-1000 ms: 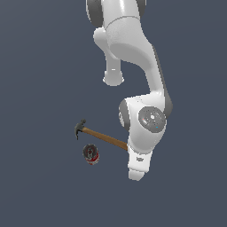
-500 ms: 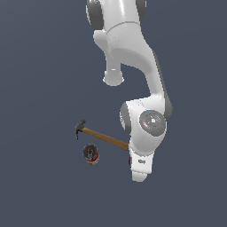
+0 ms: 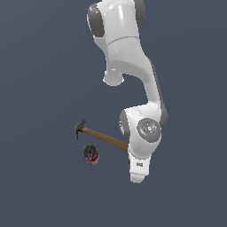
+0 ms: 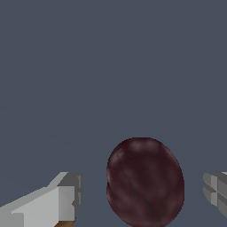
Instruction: Pick up a designated object from a clutter of objects.
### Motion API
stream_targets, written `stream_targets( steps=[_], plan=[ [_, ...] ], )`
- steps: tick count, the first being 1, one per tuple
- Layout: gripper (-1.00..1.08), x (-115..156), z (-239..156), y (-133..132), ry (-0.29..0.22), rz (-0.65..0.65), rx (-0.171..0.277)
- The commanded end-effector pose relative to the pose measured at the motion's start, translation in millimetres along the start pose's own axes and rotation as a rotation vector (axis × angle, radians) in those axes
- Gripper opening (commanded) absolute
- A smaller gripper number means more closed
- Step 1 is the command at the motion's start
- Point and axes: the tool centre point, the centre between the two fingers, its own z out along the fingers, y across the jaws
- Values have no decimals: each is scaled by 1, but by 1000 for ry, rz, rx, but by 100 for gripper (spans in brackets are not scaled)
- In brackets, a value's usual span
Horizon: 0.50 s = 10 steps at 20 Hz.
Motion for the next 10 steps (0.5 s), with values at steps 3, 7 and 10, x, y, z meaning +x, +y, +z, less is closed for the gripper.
stream_targets(
  steps=[3,7,10],
  plan=[
    [100,0,11,1,0,-1,-1],
    [-100,0,11,1,0,-1,-1],
    [-100,0,11,1,0,-1,-1]
  ],
)
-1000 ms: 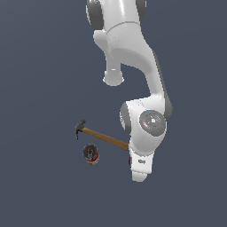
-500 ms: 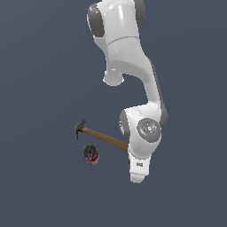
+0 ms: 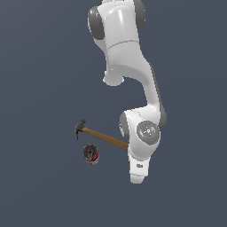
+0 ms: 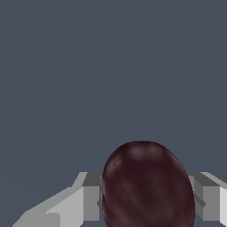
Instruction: Pick up a designated object from a clutter of objects.
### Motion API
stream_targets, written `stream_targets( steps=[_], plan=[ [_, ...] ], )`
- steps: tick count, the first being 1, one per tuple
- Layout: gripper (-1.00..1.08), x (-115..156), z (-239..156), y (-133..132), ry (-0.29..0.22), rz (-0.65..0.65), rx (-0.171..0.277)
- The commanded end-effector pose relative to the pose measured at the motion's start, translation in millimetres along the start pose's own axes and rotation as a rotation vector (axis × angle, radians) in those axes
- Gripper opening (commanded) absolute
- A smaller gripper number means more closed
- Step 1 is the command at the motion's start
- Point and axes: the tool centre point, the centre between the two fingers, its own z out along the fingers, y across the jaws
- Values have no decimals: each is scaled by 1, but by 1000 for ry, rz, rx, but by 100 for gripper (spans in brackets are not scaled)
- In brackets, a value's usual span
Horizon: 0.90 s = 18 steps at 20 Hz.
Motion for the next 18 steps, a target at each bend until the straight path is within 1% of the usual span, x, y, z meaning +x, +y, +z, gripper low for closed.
stream_targets(
  steps=[1,10,18],
  plan=[
    [-100,0,0,0,0,0,-1],
    [-100,-1,-3,-1,0,0,-1],
    [-100,-7,-28,-13,-1,0,0]
  ],
)
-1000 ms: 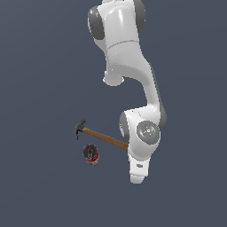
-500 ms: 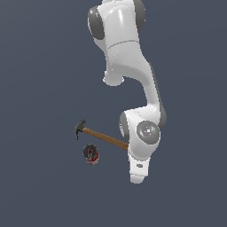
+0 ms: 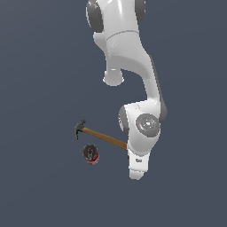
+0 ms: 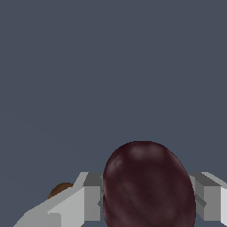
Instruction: Pick up a designated object from a clutter of objects.
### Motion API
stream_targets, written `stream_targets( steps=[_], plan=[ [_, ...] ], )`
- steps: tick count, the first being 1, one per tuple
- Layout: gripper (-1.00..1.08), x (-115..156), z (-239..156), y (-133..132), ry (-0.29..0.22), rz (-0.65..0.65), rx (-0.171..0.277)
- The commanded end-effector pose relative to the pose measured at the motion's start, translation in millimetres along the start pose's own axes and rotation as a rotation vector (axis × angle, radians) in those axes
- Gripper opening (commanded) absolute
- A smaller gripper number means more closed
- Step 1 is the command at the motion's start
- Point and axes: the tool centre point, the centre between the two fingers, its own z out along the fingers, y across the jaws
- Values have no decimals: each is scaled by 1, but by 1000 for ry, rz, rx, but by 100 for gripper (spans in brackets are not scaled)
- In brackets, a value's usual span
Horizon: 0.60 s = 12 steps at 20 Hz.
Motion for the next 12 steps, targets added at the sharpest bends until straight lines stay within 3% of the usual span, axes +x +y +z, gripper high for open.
stream_targets(
  steps=[1,12],
  plan=[
    [-100,-3,-12,-5,0,0,-2],
    [-100,-21,-94,-42,-3,0,-2]
  ],
)
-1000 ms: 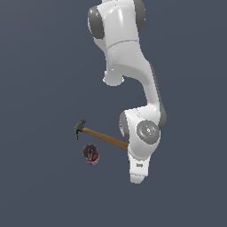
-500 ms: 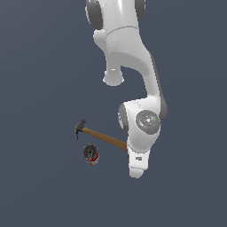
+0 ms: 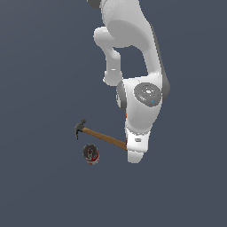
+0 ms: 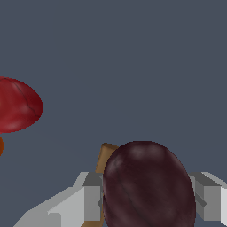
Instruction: Pick up a designated object from a clutter of objects.
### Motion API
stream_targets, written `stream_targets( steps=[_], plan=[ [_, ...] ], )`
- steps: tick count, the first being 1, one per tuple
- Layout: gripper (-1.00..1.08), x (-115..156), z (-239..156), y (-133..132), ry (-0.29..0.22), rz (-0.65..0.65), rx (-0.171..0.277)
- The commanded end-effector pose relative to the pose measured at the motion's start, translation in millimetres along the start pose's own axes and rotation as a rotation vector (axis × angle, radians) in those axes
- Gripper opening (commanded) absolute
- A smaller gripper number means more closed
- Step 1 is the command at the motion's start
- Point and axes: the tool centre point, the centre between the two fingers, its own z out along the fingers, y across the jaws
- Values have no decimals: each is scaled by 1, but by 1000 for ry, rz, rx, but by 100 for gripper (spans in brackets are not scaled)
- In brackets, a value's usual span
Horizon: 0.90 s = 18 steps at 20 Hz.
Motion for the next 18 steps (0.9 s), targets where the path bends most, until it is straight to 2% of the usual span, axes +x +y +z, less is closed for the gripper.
stream_targets(
  steps=[1,18],
  plan=[
    [-100,-5,-22,-10,-1,0,-1],
    [-100,-36,-173,-74,3,-1,-1]
  ],
)
